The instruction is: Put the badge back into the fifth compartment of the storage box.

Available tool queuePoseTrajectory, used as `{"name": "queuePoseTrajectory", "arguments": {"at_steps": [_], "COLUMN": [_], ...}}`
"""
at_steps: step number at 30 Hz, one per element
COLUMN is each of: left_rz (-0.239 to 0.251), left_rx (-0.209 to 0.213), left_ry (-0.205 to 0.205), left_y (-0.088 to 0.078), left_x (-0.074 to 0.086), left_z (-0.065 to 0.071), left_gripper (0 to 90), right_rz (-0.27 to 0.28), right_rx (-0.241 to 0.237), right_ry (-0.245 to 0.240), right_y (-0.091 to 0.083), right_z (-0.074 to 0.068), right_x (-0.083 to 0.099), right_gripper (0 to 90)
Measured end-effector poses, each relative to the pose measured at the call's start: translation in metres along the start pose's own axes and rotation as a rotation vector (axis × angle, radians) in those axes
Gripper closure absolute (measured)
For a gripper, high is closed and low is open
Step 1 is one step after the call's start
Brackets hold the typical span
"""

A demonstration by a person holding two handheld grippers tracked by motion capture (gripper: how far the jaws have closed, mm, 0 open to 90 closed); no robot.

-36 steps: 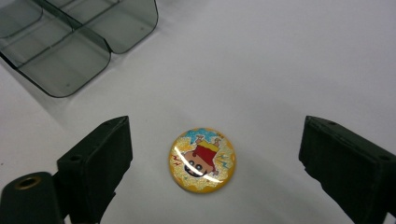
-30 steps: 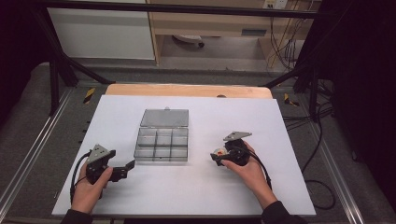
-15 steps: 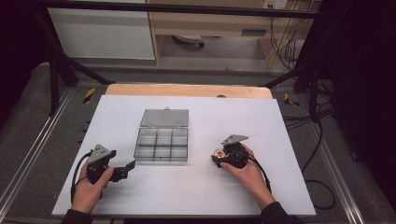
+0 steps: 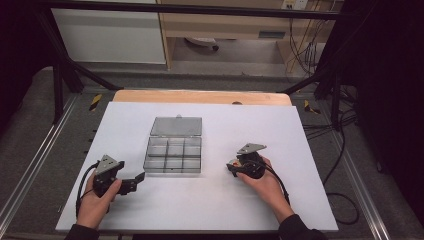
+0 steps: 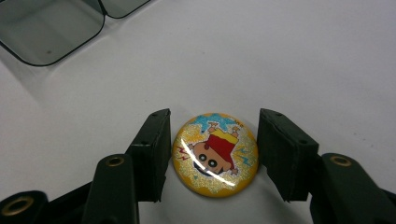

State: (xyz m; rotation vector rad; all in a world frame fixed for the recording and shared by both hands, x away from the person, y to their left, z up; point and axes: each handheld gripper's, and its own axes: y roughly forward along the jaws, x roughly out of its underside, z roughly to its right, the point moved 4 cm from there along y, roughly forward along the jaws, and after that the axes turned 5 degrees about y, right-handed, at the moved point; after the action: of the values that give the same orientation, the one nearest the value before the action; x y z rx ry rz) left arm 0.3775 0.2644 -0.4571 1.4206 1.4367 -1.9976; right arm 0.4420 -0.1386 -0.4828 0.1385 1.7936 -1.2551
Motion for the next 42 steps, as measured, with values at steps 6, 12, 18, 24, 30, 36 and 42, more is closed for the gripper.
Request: {"name": "queuePoseTrajectory", "arguments": {"at_steps": [6, 12, 18, 24, 30, 36, 42], "left_rz": [0.001, 0.005, 0.005, 0.007, 0.005, 0.002, 0.002], "left_rx": [0.003, 0.001, 0.001, -0.003, -0.003, -0.004, -0.005], "left_ry": [0.003, 0.003, 0.003, -0.001, -0.001, -0.001, -0.009], "left_y": [0.0, -0.001, -0.002, -0.003, -0.003, -0.002, -0.003], "left_x": [0.0, 0.0, 0.0, 0.0, 0.0, 0.0, 0.001], "left_z": [0.0, 0.0, -0.001, -0.001, -0.002, -0.002, -0.002], "left_gripper": [9.1, 9.1, 9.1, 9.1, 9.1, 9.2, 9.2], "right_rz": [0.001, 0.013, 0.036, 0.066, 0.106, 0.136, 0.164], "right_rx": [0.013, 0.005, -0.019, -0.047, -0.093, -0.14, -0.173], "right_ry": [-0.01, 0.011, 0.013, 0.005, -0.011, -0.028, -0.071], "right_y": [0.0, -0.002, -0.009, -0.016, -0.026, -0.03, -0.03], "right_z": [-0.002, -0.002, -0.007, -0.015, -0.031, -0.047, -0.071], "right_x": [0.0, 0.002, 0.0, -0.003, -0.013, -0.032, -0.058], "right_gripper": [47.9, 48.1, 48.1, 48.1, 48.1, 48.1, 48.1]}}
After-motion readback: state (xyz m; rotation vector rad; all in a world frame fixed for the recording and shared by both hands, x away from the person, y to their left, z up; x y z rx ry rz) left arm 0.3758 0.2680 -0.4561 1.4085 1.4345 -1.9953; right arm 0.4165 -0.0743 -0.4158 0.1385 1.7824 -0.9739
